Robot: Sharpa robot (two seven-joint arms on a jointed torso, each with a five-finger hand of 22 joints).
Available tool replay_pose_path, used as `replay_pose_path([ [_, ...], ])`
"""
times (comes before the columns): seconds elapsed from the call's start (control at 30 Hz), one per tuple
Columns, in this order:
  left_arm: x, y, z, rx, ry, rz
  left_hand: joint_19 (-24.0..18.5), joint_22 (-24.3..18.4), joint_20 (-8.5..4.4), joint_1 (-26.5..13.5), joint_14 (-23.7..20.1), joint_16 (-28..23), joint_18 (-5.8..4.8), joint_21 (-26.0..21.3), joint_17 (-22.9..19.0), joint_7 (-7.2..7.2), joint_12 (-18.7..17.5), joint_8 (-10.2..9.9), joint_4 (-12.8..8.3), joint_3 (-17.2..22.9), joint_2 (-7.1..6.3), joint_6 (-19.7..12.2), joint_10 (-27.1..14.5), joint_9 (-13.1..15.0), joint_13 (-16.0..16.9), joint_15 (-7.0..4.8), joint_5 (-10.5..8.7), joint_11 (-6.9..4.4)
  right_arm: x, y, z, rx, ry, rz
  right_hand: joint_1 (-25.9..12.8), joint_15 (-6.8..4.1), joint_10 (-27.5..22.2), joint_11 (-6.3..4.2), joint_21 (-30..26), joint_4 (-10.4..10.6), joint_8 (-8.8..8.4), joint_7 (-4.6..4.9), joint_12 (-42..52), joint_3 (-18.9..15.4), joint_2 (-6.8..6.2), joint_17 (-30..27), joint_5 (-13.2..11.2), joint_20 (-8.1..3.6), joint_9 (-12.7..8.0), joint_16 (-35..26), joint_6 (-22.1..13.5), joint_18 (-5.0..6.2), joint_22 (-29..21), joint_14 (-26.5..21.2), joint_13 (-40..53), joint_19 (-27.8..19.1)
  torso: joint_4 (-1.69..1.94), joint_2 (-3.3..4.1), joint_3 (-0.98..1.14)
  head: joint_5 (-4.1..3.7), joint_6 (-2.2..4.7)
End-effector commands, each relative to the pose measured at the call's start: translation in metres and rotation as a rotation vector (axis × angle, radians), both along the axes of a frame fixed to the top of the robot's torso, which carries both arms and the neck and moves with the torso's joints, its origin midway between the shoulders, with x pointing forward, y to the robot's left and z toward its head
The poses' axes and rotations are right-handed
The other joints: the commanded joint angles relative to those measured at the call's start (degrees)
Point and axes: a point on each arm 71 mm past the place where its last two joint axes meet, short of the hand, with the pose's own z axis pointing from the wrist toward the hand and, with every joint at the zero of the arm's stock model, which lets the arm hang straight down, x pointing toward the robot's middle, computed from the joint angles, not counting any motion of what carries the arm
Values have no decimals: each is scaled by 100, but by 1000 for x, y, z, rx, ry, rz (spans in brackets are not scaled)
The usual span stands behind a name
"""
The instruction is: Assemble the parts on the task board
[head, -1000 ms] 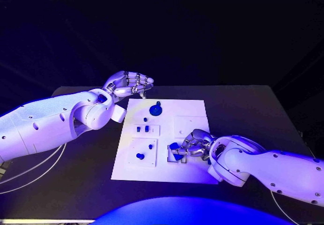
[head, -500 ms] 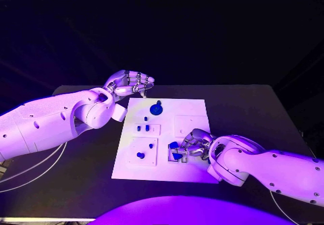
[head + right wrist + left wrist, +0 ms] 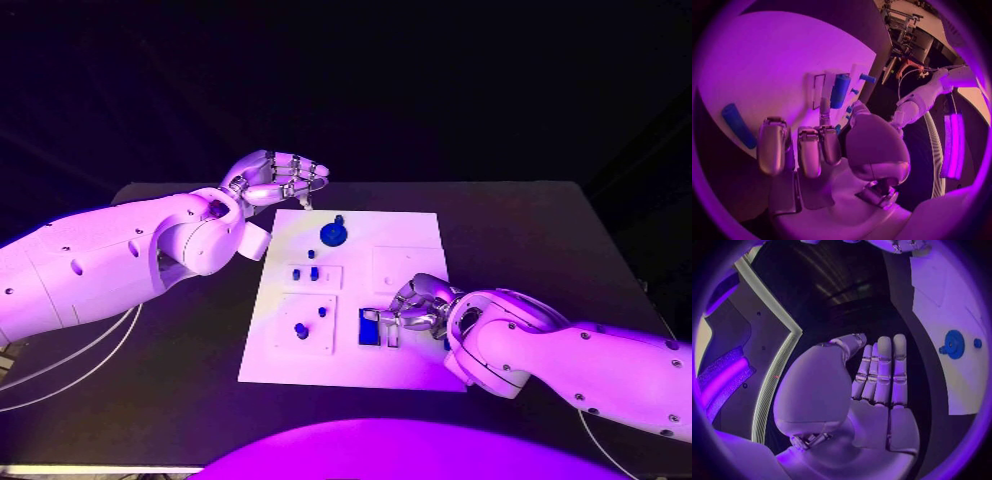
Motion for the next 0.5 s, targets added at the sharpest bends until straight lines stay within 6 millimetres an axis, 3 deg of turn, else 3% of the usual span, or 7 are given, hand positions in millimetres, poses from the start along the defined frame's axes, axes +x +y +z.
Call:
replay_pose_path([
  [0.03, 0, -2, 1, -11, 0, -9, 5, -6, 13, -10, -24, -11, 82, -32, -10, 16, 37, 24, -4, -12, 55, -16, -47, -6, -9, -3, 29, 1, -1, 0, 2, -6, -27, 6, -41, -3, 147, -3, -24, -1, 25, 18, -21, -23, -11, 1389, 10, -14, 6, 18, -26, -46, 1163, 584, 791, 225, -5, -1, 0, 4, -6],
  [0.37, 0, -1, 1, -10, -1, -8, 7, -9, 14, -16, -26, -8, 82, -38, -12, 17, 45, 30, 1, -15, 56, -21, -59, -9, -15, -1, 30, 3, -3, -3, 4, 3, -49, 13, -24, -3, 155, -3, -17, -7, 40, 16, -14, 0, 60, 1393, 17, -13, 12, 19, -32, -47, 1165, 584, 806, 227, 6, -3, 1, 4, -7],
  [0.5, -1, 0, 1, -10, -1, -6, 7, -9, 14, -16, -26, -8, 82, -38, -12, 17, 45, 30, 1, -15, 56, -21, -59, -9, -15, -1, 30, 3, -5, -7, 7, 20, -78, 22, 228, -5, 159, -7, -29, -24, 67, 12, -20, 53, 178, 1392, 2, -15, 17, 19, -61, -45, 1162, 584, 815, 224, 2, -1, 3, 10, 4],
])
